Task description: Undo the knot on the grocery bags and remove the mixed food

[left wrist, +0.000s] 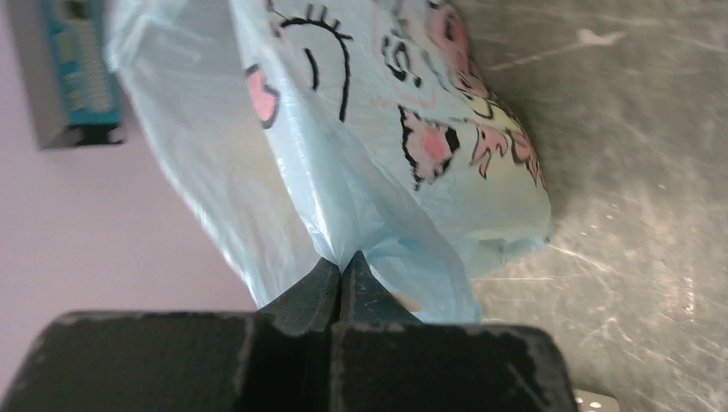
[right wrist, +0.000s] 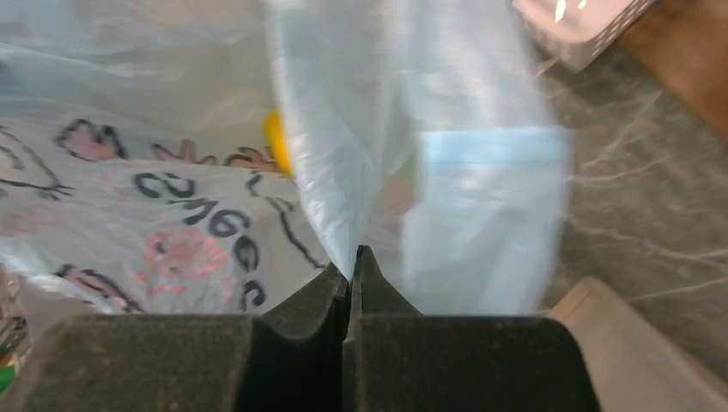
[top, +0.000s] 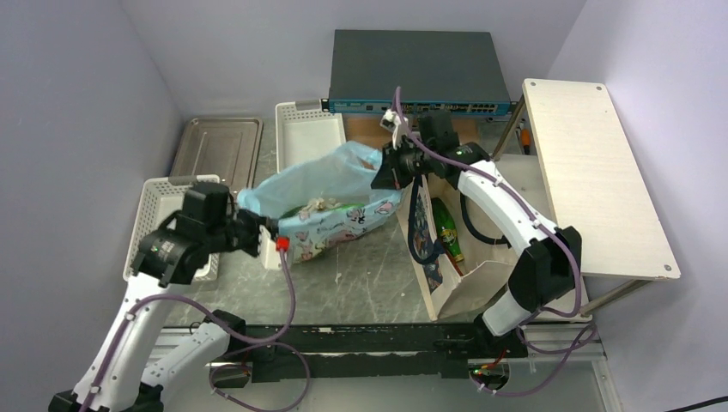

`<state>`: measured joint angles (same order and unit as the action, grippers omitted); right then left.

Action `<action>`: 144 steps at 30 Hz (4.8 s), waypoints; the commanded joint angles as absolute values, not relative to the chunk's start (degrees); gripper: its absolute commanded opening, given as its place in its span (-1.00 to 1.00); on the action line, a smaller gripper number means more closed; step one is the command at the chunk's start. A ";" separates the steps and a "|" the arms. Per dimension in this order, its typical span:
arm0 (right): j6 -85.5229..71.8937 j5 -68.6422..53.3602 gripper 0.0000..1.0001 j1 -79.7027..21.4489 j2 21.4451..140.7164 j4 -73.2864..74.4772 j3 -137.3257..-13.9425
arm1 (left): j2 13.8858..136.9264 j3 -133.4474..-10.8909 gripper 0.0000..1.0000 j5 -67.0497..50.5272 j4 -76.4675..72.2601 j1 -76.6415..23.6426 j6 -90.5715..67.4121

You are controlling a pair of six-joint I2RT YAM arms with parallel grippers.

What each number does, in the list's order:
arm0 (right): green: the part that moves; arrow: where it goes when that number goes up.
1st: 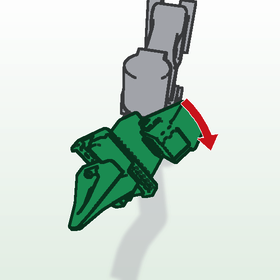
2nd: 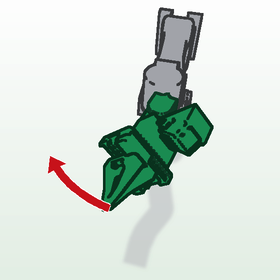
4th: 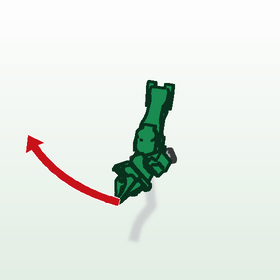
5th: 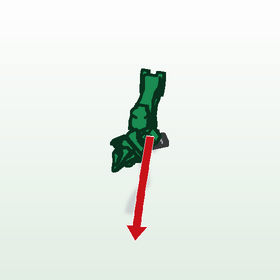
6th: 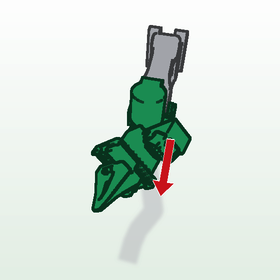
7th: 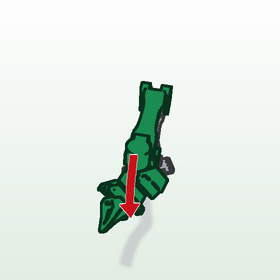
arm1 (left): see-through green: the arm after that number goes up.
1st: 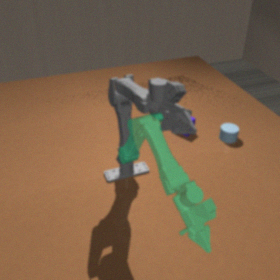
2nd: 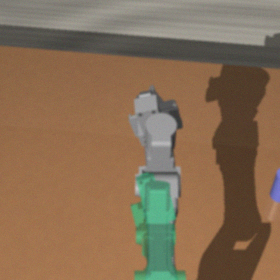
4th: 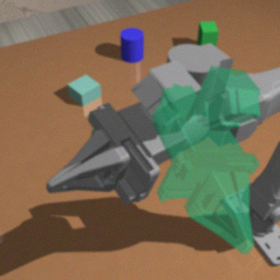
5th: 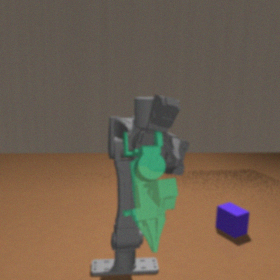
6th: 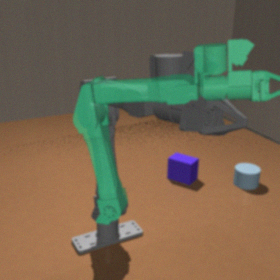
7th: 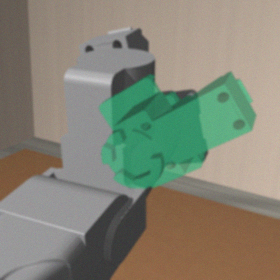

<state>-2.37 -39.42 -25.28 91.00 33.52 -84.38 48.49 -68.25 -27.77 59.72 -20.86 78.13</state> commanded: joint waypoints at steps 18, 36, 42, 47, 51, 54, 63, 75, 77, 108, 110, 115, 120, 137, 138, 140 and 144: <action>22.45 -43.13 0.44 -34.02 79.74 43.31 -83.07 | 15.01 -34.64 0.32 -33.31 69.80 -20.92 102.63; 34.17 -25.33 0.98 -43.92 101.32 34.17 -102.25 | 35.69 -61.04 0.99 -20.51 52.08 -20.79 36.29; 32.94 -25.45 -0.01 -43.20 104.06 38.09 -103.20 | 48.71 -58.83 0.99 -10.89 48.41 -16.84 25.13; 28.54 -29.76 -1.00 -41.43 102.19 40.40 -101.35 | 54.83 -55.80 0.24 -11.28 43.77 -14.38 23.94; 25.50 -34.53 -1.00 -40.78 98.14 41.65 -98.72 | 59.17 -58.95 -0.94 -11.86 38.74 -13.63 25.42; 22.59 -39.00 -1.00 -40.83 94.36 41.76 -96.91 | 62.90 -65.44 -1.00 -14.71 38.08 -13.51 27.16; 17.16 -36.73 -1.00 -40.78 91.49 37.48 -91.85 | 56.03 -61.68 -1.00 -21.42 43.29 -11.58 39.29; 15.92 -37.21 -1.00 -44.21 87.28 34.58 -79.99 | 31.85 -54.63 0.56 -34.26 57.42 -11.43 52.36; 15.49 -37.14 -1.00 -44.16 86.71 32.32 -78.88 | 30.76 -57.19 0.62 -42.73 55.27 -11.47 52.23; 21.35 -42.59 -1.00 -34.80 92.70 31.55 -83.96 | 82.20 -50.74 0.30 -22.31 25.89 -35.94 75.15; 21.89 -41.78 -1.00 -34.87 92.64 31.05 -83.18 | 84.81 -52.11 0.20 -22.38 25.02 -36.03 73.33; 22.58 -41.41 -1.00 -34.98 92.06 30.25 -81.16 | 85.14 -55.02 -0.47 -25.87 29.73 -36.06 70.37; 23.19 -41.55 -1.00 -34.85 91.26 28.87 -80.48 | 78.12 -59.99 -0.90 -34.93 38.15 -34.45 65.89; 27.14 -41.60 -1.00 -33.33 86.18 21.67 -73.24 | 56.68 -71.17 -1.00 -37.87 31.34 -30.47 39.67; 27.49 -41.47 -1.00 -33.49 86.38 21.47 -73.34 | 58.53 -75.71 -1.00 -36.39 31.53 -29.00 34.91; 27.92 -40.60 -1.00 -33.64 87.18 21.11 -73.89 | 62.95 -85.77 -1.00 -36.05 32.74 -22.14 24.10; 27.34 -40.66 -1.00 -33.57 89.62 20.82 -76.75 | 73.47 -103.49 -1.00 -39.09 40.45 -2.67 8.04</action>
